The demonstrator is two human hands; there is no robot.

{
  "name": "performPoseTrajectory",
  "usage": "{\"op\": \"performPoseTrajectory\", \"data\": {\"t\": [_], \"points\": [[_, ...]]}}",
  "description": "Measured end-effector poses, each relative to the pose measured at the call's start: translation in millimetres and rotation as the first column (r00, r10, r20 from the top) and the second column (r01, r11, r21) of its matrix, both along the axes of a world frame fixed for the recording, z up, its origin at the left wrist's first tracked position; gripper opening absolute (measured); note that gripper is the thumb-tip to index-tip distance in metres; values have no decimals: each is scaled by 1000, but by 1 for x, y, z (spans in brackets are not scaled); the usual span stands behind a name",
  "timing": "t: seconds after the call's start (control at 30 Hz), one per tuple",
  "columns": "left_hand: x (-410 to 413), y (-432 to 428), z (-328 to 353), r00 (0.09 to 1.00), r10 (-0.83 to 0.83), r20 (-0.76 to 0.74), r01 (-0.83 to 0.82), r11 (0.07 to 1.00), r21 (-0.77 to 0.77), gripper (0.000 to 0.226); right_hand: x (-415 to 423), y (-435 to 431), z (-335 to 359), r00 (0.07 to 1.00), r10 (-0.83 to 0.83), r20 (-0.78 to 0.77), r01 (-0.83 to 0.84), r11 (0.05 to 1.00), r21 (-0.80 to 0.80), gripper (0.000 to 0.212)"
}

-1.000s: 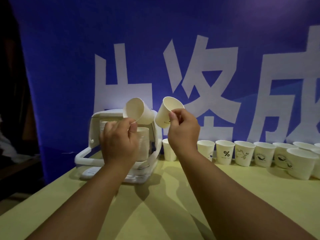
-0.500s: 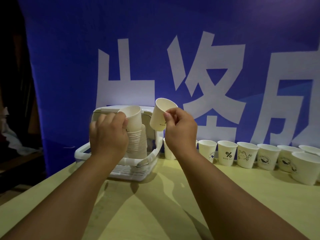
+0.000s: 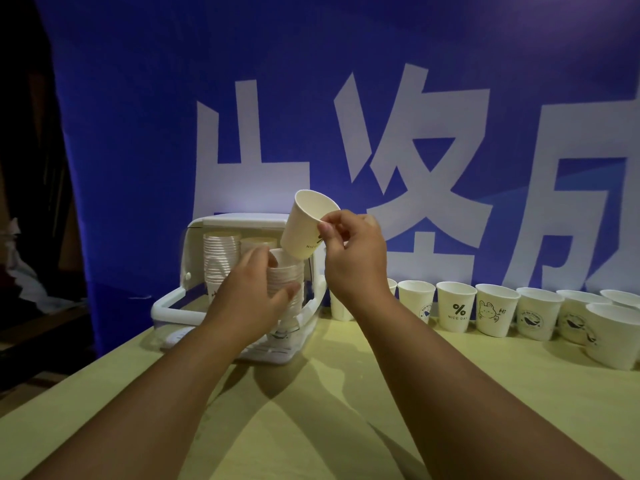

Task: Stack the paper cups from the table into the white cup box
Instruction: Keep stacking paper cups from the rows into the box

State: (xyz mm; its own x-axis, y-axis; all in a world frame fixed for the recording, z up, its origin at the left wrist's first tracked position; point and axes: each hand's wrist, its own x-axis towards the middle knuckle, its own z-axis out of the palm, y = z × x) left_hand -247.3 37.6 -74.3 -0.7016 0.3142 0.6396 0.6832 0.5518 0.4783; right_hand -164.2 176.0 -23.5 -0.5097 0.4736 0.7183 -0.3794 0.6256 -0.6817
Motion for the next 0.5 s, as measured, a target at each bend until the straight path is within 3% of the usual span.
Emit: {"op": "performPoseTrajectory", "data": {"t": [0.13,0.27,0.5], "points": [[3,-1,-1,998,-57,-5,58,991,124,99,0,-7,2,998,33,46,-37,996,86,7],[2,-2,-2,997,-28,-65,36,992,122,126,2,-12,4,998,-17,53,7,985,171,15],[0,-3,-4,988,-27,-154,37,997,63,126,-3,-14,-6,976,-81,204,5,938,346,17]]}}
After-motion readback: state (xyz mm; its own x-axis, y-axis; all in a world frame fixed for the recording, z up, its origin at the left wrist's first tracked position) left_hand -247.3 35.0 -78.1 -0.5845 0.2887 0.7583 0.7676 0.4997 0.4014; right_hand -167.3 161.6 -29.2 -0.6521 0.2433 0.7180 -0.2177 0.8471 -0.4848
